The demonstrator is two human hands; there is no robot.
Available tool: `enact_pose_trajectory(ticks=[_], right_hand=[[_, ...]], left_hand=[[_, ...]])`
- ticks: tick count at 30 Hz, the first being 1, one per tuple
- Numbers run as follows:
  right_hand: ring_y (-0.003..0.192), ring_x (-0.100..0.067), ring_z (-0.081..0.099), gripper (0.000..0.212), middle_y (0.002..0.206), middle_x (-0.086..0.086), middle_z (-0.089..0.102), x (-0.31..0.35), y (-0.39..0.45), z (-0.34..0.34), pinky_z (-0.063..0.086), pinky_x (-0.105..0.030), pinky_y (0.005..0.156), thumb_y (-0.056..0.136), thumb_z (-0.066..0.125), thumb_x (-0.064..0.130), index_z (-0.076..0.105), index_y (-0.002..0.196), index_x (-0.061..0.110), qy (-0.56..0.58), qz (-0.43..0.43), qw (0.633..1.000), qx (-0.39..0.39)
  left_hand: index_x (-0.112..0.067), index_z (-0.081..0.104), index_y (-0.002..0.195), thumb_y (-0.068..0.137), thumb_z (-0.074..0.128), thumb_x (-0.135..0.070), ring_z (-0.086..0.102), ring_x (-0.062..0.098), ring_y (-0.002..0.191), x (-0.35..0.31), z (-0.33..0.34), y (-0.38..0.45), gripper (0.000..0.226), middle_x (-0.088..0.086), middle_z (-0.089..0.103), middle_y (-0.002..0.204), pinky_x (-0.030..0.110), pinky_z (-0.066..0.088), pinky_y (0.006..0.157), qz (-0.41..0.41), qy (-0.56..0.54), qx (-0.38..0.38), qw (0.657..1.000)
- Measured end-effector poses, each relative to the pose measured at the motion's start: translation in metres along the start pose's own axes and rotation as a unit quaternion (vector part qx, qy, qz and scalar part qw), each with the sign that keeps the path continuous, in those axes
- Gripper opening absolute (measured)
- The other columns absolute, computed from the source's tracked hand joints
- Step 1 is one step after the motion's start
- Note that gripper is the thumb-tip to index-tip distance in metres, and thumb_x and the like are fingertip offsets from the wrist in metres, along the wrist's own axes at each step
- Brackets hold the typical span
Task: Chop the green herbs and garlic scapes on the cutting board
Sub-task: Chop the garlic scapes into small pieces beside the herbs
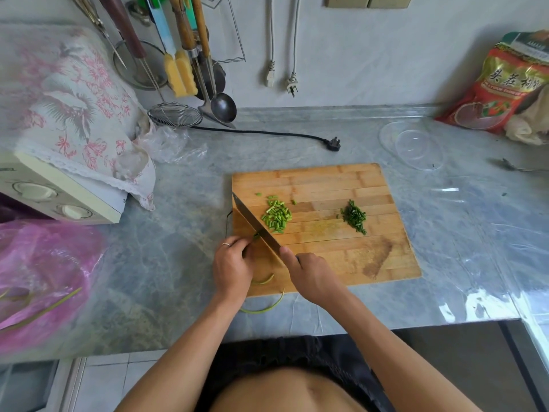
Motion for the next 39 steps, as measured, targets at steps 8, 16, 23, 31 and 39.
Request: enact_pose_trajectory(ticks=[8, 16, 23, 31, 39], right_hand=[[0.049, -0.019, 0.039, 0.063, 0.053, -0.005, 0.043, 0.006, -0.003, -0.009, 0.029, -0.031, 0.046, 0.098, 0.031, 0.059, 0.038, 0.059, 0.010, -0.024, -0.018, 0.999, -0.024], [0.052, -0.024, 0.040, 0.059, 0.058, -0.009, 0.044, 0.013, -0.011, -0.002, 0.034, -0.037, 0.050, 0.100, 0.030, 0.054, 0.037, 0.062, 0.009, -0.039, -0.027, 0.999, -0.024], [0.066, -0.026, 0.049, 0.070, 0.065, -0.004, 0.048, 0.014, -0.008, 0.005, 0.037, -0.033, 0.062, 0.095, 0.013, 0.063, 0.055, 0.084, 0.008, -0.098, -0.015, 0.995, 0.009], [0.069, -0.028, 0.050, 0.065, 0.069, -0.006, 0.048, 0.022, 0.013, 0.015, 0.039, -0.034, 0.065, 0.095, 0.016, 0.062, 0.052, 0.083, 0.009, -0.088, -0.020, 0.996, 0.014], [0.071, -0.028, 0.050, 0.065, 0.075, -0.008, 0.052, 0.020, 0.015, 0.017, 0.038, -0.034, 0.067, 0.095, 0.016, 0.063, 0.052, 0.088, 0.010, -0.081, -0.014, 0.997, 0.011]], left_hand=[[-0.011, 0.078, 0.093, 0.083, 0.072, -0.004, 0.068, 0.025, 0.078, -0.010, 0.004, 0.009, 0.014, 0.005, 0.074, 0.087, 0.034, 0.053, 0.068, -0.024, -0.046, -0.014, 0.999], [-0.014, 0.077, 0.092, 0.084, 0.062, -0.016, 0.067, 0.027, 0.077, -0.009, 0.004, 0.009, 0.017, 0.006, 0.073, 0.085, 0.040, 0.052, 0.066, -0.034, -0.064, -0.009, 0.997], [-0.013, 0.077, 0.091, 0.084, 0.065, -0.008, 0.066, 0.024, 0.075, -0.008, 0.006, 0.009, 0.015, 0.004, 0.073, 0.085, 0.036, 0.049, 0.064, -0.025, -0.071, -0.008, 0.997], [-0.013, 0.076, 0.086, 0.080, 0.058, -0.021, 0.064, 0.025, 0.076, -0.007, 0.009, 0.009, 0.020, 0.004, 0.070, 0.083, 0.031, 0.045, 0.062, -0.034, -0.069, 0.004, 0.997], [-0.010, 0.076, 0.099, 0.080, 0.070, 0.000, 0.064, 0.028, 0.086, -0.008, 0.011, 0.002, 0.023, 0.006, 0.069, 0.097, 0.035, 0.051, 0.070, 0.030, 0.006, 0.015, 0.999]])
Point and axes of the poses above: each hand's wrist, its own y-axis towards the middle knuckle, its own z-axis out of the palm, x = y × z, the point moved 6 cm from there along y, towards the middle knuckle
